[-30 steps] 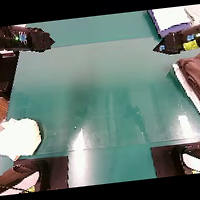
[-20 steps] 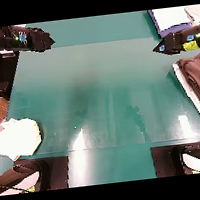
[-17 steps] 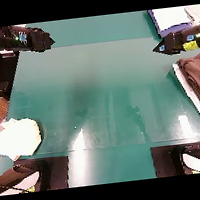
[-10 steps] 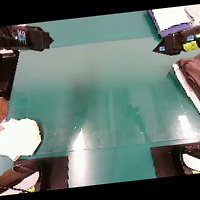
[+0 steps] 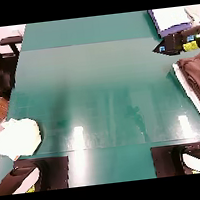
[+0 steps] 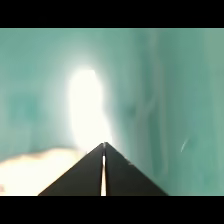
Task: Fold the shirts.
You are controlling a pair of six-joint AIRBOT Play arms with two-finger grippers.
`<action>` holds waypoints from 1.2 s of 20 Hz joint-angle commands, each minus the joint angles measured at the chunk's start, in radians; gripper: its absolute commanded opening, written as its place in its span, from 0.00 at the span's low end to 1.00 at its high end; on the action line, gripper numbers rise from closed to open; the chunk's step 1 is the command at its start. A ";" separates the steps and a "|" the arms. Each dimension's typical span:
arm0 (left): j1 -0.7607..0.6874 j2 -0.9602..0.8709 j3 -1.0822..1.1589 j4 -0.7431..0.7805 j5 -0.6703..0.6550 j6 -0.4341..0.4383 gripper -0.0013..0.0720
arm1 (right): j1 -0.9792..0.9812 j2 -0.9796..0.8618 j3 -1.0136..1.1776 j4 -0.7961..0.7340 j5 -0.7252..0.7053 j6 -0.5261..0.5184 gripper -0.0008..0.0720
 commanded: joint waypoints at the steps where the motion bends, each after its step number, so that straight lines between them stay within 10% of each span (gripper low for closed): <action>1: 0.126 0.098 -0.297 0.083 -0.059 -0.007 0.63 | 0.000 0.000 0.001 -0.001 -0.005 0.000 0.04; 2: 0.148 0.101 -0.378 0.084 -0.048 -0.013 1.00 | 0.000 0.000 0.001 -0.001 -0.011 0.000 0.04; 10: 0.184 0.101 -0.688 0.119 0.087 -0.074 0.90 | 0.000 -0.001 0.001 -0.001 -0.013 0.000 0.04; 12: 0.184 0.101 -0.663 0.119 0.083 -0.081 0.25 | 0.000 0.000 0.001 0.000 -0.020 0.000 0.04; 14: 0.184 0.102 -0.595 0.117 0.081 -0.084 0.05 | 0.000 0.000 0.001 0.000 -0.021 0.000 0.04; 24: -0.163 0.106 0.256 -0.129 0.166 -0.082 0.05 | 0.000 0.050 0.258 -0.006 -0.113 0.001 0.04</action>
